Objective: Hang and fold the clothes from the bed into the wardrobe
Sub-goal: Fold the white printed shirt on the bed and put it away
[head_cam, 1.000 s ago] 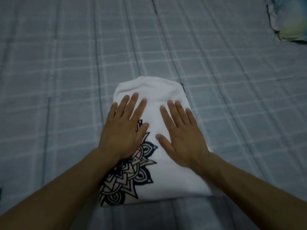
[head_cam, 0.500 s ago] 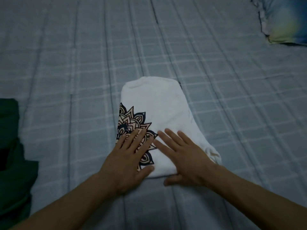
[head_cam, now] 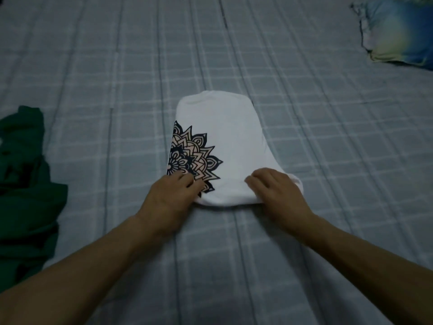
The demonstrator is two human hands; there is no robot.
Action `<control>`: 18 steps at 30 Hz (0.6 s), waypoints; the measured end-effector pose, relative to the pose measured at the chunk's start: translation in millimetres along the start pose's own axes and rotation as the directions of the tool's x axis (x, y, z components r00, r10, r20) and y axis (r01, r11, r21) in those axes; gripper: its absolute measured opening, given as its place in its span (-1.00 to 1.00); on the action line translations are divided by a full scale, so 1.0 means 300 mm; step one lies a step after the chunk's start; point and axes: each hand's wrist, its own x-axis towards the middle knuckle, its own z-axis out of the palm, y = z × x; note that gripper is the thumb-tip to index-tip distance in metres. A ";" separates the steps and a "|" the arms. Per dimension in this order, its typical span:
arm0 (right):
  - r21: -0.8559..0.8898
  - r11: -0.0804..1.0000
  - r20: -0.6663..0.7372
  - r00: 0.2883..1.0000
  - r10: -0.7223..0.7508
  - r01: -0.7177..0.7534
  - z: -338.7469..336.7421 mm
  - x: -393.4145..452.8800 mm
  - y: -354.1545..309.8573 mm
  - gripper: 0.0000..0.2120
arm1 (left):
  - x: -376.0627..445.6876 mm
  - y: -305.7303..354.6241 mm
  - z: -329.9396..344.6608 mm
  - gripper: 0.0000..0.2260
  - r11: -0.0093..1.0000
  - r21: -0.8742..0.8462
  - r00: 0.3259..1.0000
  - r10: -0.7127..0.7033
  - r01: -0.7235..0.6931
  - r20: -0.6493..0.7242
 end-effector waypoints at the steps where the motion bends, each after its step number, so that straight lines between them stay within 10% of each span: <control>1: 0.016 1.000 0.021 1.000 0.018 -0.018 -0.007 0.004 -0.002 -0.54 | -0.003 0.007 -0.014 -0.68 1.000 -0.014 1.000 -0.013 0.014 0.010; 18: 0.204 0.979 0.456 0.887 -0.069 -0.029 -0.195 -0.441 -0.161 -0.51 | -0.445 0.309 -0.199 -0.70 0.910 -0.414 0.980 0.074 0.009 0.185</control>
